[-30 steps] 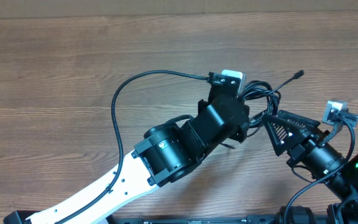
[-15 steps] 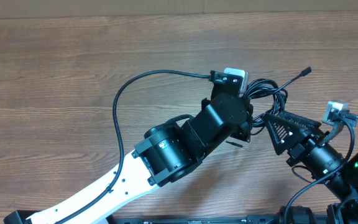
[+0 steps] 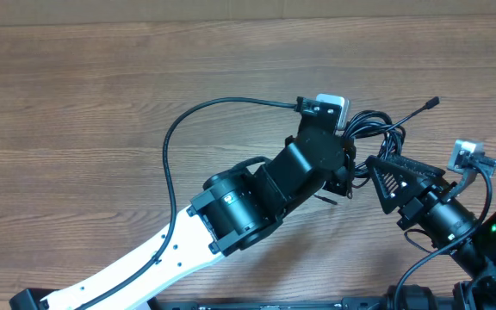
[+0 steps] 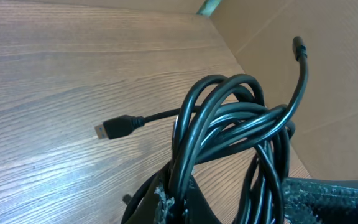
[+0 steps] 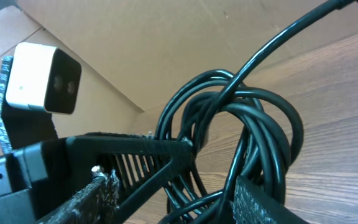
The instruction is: Untangle cables
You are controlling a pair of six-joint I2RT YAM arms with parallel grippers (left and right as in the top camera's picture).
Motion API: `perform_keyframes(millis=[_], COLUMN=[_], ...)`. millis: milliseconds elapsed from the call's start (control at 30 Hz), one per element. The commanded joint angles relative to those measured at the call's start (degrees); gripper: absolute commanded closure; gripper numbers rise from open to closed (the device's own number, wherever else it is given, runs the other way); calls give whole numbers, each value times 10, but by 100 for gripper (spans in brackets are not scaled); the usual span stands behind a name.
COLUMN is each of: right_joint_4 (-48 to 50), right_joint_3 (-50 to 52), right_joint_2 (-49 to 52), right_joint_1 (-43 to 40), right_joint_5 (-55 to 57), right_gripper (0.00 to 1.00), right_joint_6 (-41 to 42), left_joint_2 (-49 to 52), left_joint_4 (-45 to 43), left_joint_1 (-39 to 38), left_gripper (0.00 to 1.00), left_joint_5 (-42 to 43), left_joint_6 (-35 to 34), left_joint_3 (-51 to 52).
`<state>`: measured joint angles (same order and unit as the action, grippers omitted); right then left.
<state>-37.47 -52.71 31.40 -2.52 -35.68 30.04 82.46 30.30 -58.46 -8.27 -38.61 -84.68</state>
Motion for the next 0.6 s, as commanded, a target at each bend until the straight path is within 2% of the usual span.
perform_keyframes(millis=[0, 267, 567], right_joint_4=[10, 9, -9], right_joint_3=[-6, -6, -6], right_joint_2=[-1, -1, -1], right_joint_1=[3, 3, 3], right_joint_5=[-21, -30, -14], right_gripper=[41, 42, 48], right_joint_6=[17, 17, 14], left_joint_2=[13, 15, 14], left_joint_4=[-10, -27, -32], left_joint_1=[-12, -12, -12], left_gripper=[96, 96, 96], left_joint_5=[28, 32, 35], left_joint_6=[-2, -2, -2], left_joint_3=[-16, -16, -16])
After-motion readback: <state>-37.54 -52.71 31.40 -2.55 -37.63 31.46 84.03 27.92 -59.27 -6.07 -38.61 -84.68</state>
